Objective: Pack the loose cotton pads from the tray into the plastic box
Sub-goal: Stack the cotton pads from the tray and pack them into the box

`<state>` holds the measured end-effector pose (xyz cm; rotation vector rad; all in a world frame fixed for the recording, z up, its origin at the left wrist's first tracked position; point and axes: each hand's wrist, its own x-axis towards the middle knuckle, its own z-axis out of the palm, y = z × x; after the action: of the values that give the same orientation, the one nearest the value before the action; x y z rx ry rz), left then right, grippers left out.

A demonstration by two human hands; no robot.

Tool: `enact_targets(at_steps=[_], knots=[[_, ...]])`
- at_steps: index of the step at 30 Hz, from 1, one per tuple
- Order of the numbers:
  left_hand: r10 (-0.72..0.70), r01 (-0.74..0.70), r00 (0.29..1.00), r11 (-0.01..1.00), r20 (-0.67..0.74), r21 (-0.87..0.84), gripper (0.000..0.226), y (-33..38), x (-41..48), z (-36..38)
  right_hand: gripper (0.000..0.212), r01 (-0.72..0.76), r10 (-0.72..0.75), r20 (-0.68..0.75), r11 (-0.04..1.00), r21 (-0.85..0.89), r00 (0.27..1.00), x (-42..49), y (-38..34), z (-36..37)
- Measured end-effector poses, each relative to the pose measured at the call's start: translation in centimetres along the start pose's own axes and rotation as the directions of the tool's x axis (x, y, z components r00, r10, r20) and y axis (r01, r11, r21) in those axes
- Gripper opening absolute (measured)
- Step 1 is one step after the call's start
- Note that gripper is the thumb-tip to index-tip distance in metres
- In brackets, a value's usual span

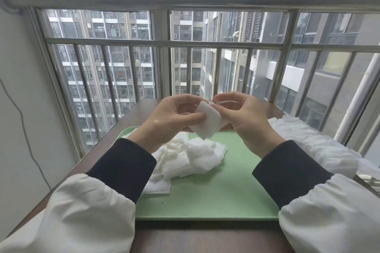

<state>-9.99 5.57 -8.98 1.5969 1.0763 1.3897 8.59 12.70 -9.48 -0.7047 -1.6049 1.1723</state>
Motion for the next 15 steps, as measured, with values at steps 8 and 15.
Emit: enact_targets(at_steps=[8,15], knots=[[0.029,-0.027,0.998,0.999,-0.059,0.045,0.028,-0.13,0.07,0.54,0.031,-0.047,0.045,0.04,0.997,0.06,0.998,-0.02,0.02,0.03],[0.045,-0.029,0.99,0.992,-0.131,0.122,0.03,-0.43,0.15,0.69,0.039,-0.068,0.058,0.08,0.99,0.121,0.995,-0.24,-0.33,0.07]])
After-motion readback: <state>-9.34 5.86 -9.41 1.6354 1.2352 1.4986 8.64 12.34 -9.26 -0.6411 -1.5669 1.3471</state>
